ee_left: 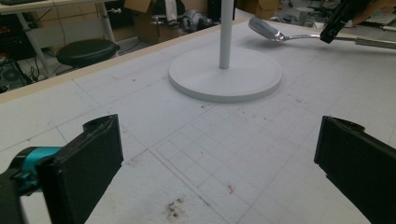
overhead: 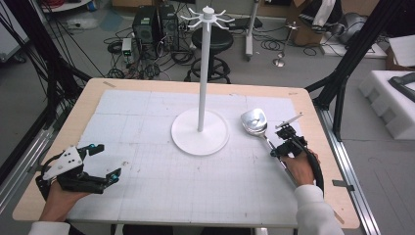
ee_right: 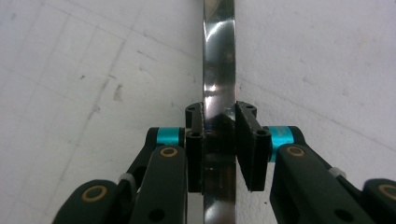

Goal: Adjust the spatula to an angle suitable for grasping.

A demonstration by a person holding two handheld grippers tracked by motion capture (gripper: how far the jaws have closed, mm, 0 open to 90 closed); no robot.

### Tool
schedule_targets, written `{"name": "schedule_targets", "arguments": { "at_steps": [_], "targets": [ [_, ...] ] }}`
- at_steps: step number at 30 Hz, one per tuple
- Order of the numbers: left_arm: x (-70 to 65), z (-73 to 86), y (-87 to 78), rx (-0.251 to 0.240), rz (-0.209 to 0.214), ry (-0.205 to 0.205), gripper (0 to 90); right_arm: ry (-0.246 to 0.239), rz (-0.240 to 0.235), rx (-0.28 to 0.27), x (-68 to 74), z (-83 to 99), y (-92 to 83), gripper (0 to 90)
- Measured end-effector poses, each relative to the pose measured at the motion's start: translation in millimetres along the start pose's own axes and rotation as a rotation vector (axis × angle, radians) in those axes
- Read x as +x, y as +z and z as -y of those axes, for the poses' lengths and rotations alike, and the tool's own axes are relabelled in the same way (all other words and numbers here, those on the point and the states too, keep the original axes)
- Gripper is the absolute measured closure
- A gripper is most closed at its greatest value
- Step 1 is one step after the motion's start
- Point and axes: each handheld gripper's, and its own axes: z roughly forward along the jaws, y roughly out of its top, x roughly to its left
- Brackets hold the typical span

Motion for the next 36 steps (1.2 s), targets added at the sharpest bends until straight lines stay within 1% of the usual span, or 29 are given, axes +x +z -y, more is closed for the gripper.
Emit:
{"name": "schedule_targets", "arguments": {
  "at_steps": [1,2,3,5,6,7,8,9,10,11,12,14,15,16,20,26,27,28,31,33,34,35,36],
  "targets": [
    [0.0,0.0,0.0,0.0,0.0,0.0,1.7,-0.005,-0.015,-0.005,0.4,0.4,-1.6,75.5],
    [0.0,0.0,0.1,0.001,0.001,0.002,1.7,-0.028,-0.03,-0.017,1.7,1.4,-5.9,75.4],
    [0.0,0.0,0.1,0.001,0.001,0.001,1.7,-0.028,-0.03,-0.017,1.7,1.4,-5.9,75.4],
    [-0.3,-0.1,0.1,0.003,0.001,0.004,1.7,-0.07,-0.035,-0.026,3.9,2.3,-11.4,75.4],
    [-0.4,-0.1,0.3,0.003,0.002,0.004,1.7,-0.083,-0.037,-0.033,4.8,2.5,-13.6,75.5],
    [-0.5,-0.1,0.3,0.004,0.003,0.006,1.7,-0.125,-0.046,-0.053,6.6,2.8,-20.5,75.4],
    [-0.7,-0.2,0.2,0.005,0.003,0.005,1.7,-0.125,-0.046,-0.053,6.6,2.8,-20.5,75.4],
    [-1.0,-0.4,0.0,0.005,0.003,0.003,1.7,-0.142,-0.053,-0.063,8.1,3.0,-24.2,75.4],
    [-0.8,-0.8,-0.1,0.006,0.004,0.009,1.7,-0.155,-0.063,-0.069,8.8,3.1,-27.1,75.4],
    [-1.2,-1.1,-0.2,0.002,0.004,0.007,1.7,-0.187,-0.07,-0.081,10.3,3.3,-31.7,75.4],
    [-1.4,-1.4,-0.3,0.001,0.004,0.006,1.7,-0.206,-0.075,-0.089,12.0,3.6,-35.4,75.4],
    [-1.6,-1.8,-0.6,-0.002,0.003,0.007,1.7,-0.233,-0.087,-0.098,15.0,4.5,-43.0,75.4],
    [-1.7,-1.8,-0.7,-0.003,0.002,0.005,1.7,-0.249,-0.085,-0.109,16.0,4.8,-45.8,75.4],
    [-1.8,-1.9,-0.8,-0.002,0.002,0.006,1.7,-0.247,-0.085,-0.109,17.9,5.4,-49.2,75.4],
    [-1.9,-2.2,-1.2,-0.003,0.004,0.01,1.7,-0.312,-0.108,-0.129,20.7,7.9,-59.9,75.4],
    [-1.6,-2.6,-1.8,-0.005,0.004,0.008,1.7,-0.38,-0.156,-0.148,24.6,10.7,-66.9,75.4],
    [-1.7,-2.5,-1.8,-0.005,0.004,0.008,1.7,-0.415,-0.174,-0.149,27.8,11.0,-68.4,75.4],
    [-1.5,-2.6,-1.6,-0.004,0.006,0.011,1.7,-0.415,-0.174,-0.149,27.8,11.0,-68.4,75.4],
    [-1.6,-2.4,-1.0,0.0,0.008,0.011,1.7,-0.494,-0.191,-0.162,34.2,10.9,-70.4,75.4],
    [-1.7,-2.3,-0.8,0.0,0.01,0.011,1.7,-0.531,-0.216,-0.162,38.1,10.2,-71.4,75.4],
    [-1.7,-2.4,-0.9,0.002,0.01,0.012,1.7,-0.552,-0.214,-0.167,40.5,10.1,-71.7,75.4],
    [-1.6,-2.4,-1.0,0.001,0.011,0.011,1.7,-0.559,-0.231,-0.164,42.4,9.7,-71.6,75.4],
    [-1.5,-2.4,-1.0,0.0,0.011,0.011,1.7,-0.585,-0.238,-0.166,46.9,9.4,-71.1,75.3]
  ]
}}
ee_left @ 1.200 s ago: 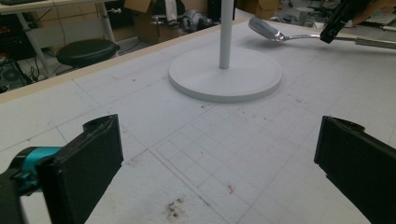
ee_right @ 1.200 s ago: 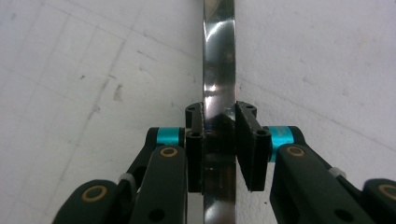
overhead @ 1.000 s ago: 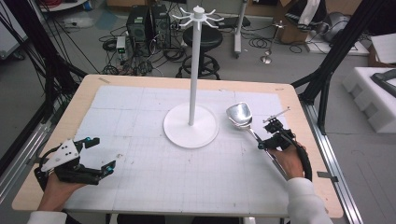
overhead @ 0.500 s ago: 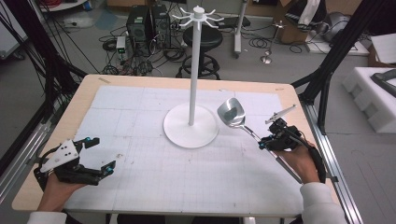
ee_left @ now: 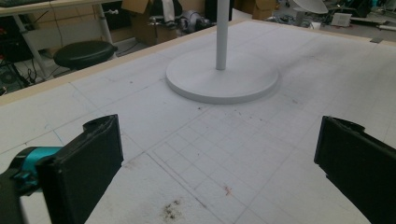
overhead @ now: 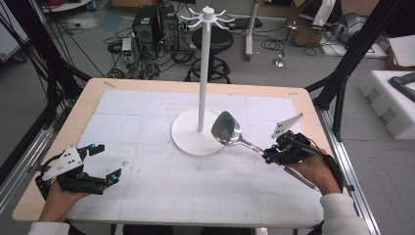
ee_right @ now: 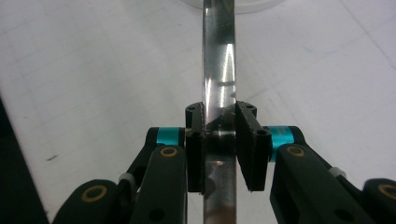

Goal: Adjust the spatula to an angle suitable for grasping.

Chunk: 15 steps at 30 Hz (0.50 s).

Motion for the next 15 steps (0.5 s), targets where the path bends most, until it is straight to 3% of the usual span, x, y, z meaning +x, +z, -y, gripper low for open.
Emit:
{"name": "schedule_targets", "arguments": {
  "at_steps": [7,15],
  "targets": [
    [-0.1,-1.5,-0.4,-0.006,0.017,-0.003,1.7,-0.076,-0.049,0.008,11.9,-9.6,6.2,75.3],
    [0.1,-8.4,-5.0,-0.018,0.041,0.01,1.7,-0.167,-0.095,0.03,31.3,-35.3,18.6,75.3]
  ]
}}
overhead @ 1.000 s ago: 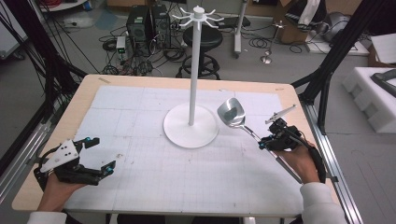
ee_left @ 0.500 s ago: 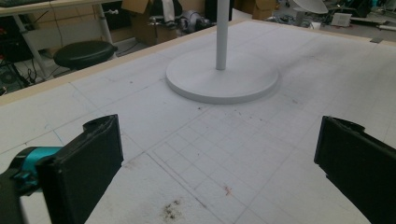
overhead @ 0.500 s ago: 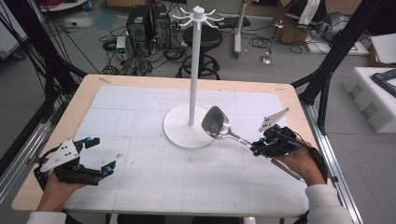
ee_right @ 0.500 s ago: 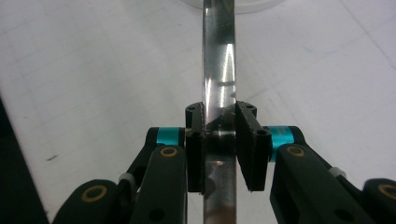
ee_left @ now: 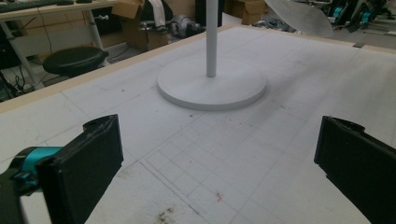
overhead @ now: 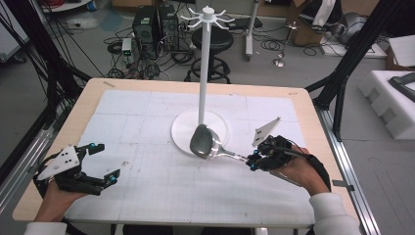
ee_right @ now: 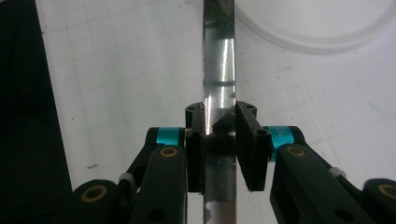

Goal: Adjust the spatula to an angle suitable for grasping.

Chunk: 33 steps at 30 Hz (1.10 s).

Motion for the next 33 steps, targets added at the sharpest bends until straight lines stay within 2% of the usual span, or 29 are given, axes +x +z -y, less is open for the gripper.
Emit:
{"name": "schedule_targets", "arguments": {
  "at_steps": [3,10,18,22,24,27,33],
  "targets": [
    [0.0,-1.2,-1.5,-0.002,0.007,0.002,1.7,-0.038,-0.016,0.007,5.9,-12.1,5.9,75.3],
    [-0.4,-4.0,-4.4,-0.006,0.035,0.013,1.7,-0.086,-0.041,0.018,14.9,-36.4,20.3,75.3],
    [1.4,-5.7,-8.3,-0.02,0.04,0.011,1.7,-0.159,-0.063,0.021,26.5,-63.1,38.3,75.3],
    [4.1,-5.5,-12.5,-0.022,0.042,0.007,1.7,-0.173,-0.094,0.005,28.8,-74.3,47.4,75.3],
    [5.3,-5.2,-14.5,-0.027,0.065,0.004,1.7,-0.177,-0.102,0.016,30.2,-78.7,51.2,75.3],
    [6.4,-5.3,-16.7,-0.029,0.069,0.002,1.7,-0.194,-0.111,0.026,32.4,-85.1,57.4,75.3],
    [6.0,-6.0,-16.8,-0.027,0.082,0.003,1.7,-0.204,-0.131,-0.005,35.5,-95.6,65.4,75.3]
  ]
}}
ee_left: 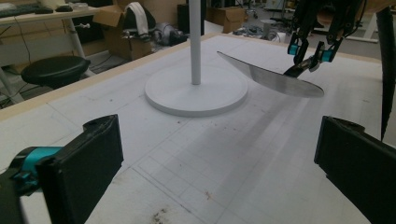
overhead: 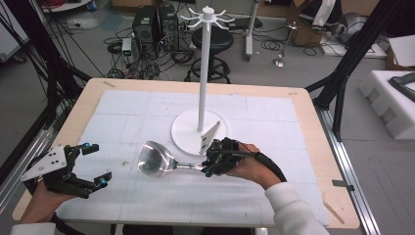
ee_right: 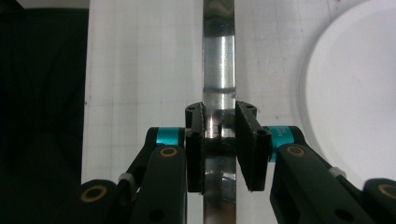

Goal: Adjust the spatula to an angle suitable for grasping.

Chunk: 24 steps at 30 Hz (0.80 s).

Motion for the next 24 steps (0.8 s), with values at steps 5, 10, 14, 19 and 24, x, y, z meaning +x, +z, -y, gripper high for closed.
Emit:
{"name": "schedule_targets", "arguments": {
  "at_steps": [5,10,14,19,24],
  "targets": [
    [-0.7,-1.0,-0.4,-0.006,0.009,0.001,1.7,0.0,-0.004,-0.012,0.2,-7.8,7.2,75.2],
    [-1.6,-1.8,-0.3,-0.008,0.022,0.003,1.7,0.021,-0.019,-0.009,0.3,-13.8,13.6,75.2],
    [-1.8,-2.4,-0.4,-0.009,0.027,0.006,1.7,0.021,-0.022,-0.008,0.6,-18.4,19.5,75.3],
    [-1.7,-2.9,-1.1,-0.012,0.026,0.004,1.7,0.009,-0.036,0.013,2.0,-24.2,26.5,75.3],
    [-1.8,-3.1,-0.9,-0.009,0.028,0.006,1.7,-0.016,-0.057,0.019,3.0,-29.3,33.5,75.3]
  ]
}}
